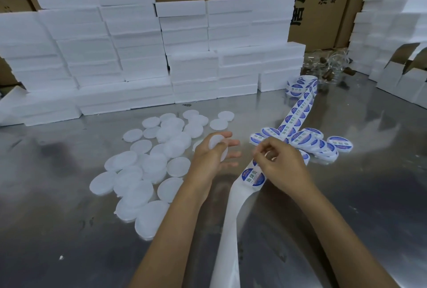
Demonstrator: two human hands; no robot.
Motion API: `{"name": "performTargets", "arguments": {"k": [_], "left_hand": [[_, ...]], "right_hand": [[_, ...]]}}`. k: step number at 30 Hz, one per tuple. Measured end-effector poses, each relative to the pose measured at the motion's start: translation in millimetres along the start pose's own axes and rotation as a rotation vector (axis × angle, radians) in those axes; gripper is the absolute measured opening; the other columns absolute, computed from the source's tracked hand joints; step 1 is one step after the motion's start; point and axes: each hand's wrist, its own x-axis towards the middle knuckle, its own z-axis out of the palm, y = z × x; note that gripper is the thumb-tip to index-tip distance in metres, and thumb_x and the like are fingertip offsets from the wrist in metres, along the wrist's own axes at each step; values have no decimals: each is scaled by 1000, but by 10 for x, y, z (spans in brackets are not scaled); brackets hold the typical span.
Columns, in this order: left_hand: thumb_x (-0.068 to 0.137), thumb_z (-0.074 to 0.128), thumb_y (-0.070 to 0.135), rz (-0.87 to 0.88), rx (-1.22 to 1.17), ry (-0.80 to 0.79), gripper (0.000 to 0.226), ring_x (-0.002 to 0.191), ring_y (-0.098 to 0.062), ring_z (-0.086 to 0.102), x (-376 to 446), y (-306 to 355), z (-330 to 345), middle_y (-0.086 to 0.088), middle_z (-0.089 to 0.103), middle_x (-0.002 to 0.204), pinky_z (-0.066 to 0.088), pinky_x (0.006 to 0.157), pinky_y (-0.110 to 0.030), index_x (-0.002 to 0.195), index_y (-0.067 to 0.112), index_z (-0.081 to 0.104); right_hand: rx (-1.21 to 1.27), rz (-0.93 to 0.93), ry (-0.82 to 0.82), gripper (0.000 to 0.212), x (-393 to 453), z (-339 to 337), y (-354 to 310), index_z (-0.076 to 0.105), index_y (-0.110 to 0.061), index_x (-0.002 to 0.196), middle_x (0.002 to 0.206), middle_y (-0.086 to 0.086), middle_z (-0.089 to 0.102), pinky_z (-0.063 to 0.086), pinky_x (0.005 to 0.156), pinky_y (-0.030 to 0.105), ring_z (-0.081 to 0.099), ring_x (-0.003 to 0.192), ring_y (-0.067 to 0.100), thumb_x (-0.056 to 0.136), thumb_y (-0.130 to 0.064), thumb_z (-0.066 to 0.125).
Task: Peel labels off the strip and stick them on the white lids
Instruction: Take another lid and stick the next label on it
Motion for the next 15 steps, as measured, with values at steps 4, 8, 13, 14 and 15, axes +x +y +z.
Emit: {"name": "performTargets", "arguments": {"k": [4,8,13,14,15], "left_hand": [[103,48,11,-57,59,-39,22,94,-26,74,-40,-40,28,-9,74,109,62,79,-36,119,14,63],[98,48,3,-71,86,-16,25,92,-23,74,-29,-91,48,-8,73,108,62,78,-33,112,14,66],[97,49,1,-54,91,16,26,95,-21,73,-19,-101,45,-9,73,108,61,86,-35,110,14,67],[97,48,0,-41,83,18,27,96,-21,73,-23,-90,46,-9,73,108,61,87,-35,111,14,67],[97,47,0,-25,76,19,28,97,-20,73,-25,-78,50,-8,74,108,60,88,-34,111,13,67]], "right_hand": [[-276,-62,-197,24,-131,-45,160,63,-23,104,104,-11,59,44,90,29,51,101,10,84,-32,72],[-275,-75,-187,28,-132,-11,147,67,-20,109,109,-10,59,40,94,26,47,106,11,85,-31,74],[-232,-77,-161,13,-162,15,105,68,-23,97,94,-12,60,40,78,22,51,91,8,84,-23,72],[-219,-86,-149,12,-176,21,89,67,-24,93,92,-12,62,43,77,25,53,88,9,83,-21,71],[-202,-97,-144,12,-190,26,72,65,-25,91,90,-11,63,46,76,27,55,85,8,82,-20,71]]}}
